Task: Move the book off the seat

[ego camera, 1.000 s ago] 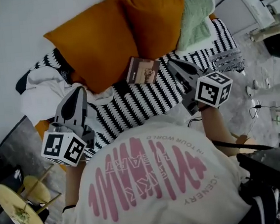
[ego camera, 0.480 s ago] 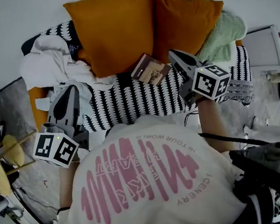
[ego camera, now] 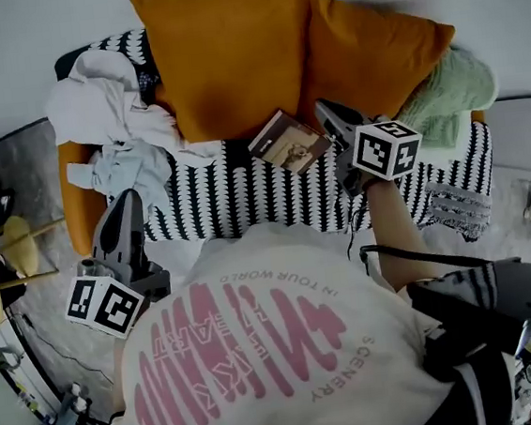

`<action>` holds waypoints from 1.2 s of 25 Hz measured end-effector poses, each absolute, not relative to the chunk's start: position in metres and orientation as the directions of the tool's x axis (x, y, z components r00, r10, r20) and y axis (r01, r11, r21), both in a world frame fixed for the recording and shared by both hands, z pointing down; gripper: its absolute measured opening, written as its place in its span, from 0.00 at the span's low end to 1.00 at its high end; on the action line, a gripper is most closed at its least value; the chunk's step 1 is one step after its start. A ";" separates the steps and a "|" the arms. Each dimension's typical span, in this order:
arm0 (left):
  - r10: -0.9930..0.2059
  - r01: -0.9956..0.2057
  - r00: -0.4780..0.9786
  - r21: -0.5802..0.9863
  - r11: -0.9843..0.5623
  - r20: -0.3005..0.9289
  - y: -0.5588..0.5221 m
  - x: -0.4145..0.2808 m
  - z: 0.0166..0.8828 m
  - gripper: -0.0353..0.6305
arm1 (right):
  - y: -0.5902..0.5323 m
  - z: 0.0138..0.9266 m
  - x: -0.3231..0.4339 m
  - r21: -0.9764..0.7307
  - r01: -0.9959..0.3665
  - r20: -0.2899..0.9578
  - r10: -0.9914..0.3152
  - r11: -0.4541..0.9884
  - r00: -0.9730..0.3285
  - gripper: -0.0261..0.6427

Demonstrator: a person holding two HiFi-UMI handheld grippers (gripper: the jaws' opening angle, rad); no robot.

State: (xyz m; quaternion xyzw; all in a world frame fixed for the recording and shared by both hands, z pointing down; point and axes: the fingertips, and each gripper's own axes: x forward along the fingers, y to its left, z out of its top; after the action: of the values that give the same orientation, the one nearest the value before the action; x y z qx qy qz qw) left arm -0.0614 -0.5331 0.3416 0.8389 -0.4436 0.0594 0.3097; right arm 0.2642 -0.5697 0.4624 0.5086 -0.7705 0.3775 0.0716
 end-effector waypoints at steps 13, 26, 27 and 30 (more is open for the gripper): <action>-0.829 -0.953 0.232 0.289 -0.089 0.509 -0.470 -0.104 0.371 0.06 | -0.569 0.607 0.248 -0.377 -0.830 0.735 -0.412 0.412 -0.538 0.06; -0.837 -0.965 0.062 0.248 0.090 0.544 -0.421 -0.130 0.380 0.06 | -0.559 0.688 0.234 -0.290 -0.782 0.906 -0.106 0.551 -0.410 0.43; -0.835 -0.967 0.061 0.241 0.088 0.547 -0.420 -0.128 0.381 0.06 | -0.561 0.695 0.237 -0.280 -0.787 0.916 -0.092 0.549 -0.390 0.45; -0.831 -0.970 0.053 0.226 0.089 0.554 -0.416 -0.123 0.386 0.06 | -0.567 0.714 0.240 -0.270 -0.799 0.938 -0.041 0.537 -0.345 0.49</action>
State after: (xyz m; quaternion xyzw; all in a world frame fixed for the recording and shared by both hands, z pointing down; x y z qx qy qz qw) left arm -0.1235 -0.4159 0.3857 0.6644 -0.6775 0.1194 0.2920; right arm 0.2401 -0.5666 0.7137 0.2898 -0.7246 0.3839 0.4936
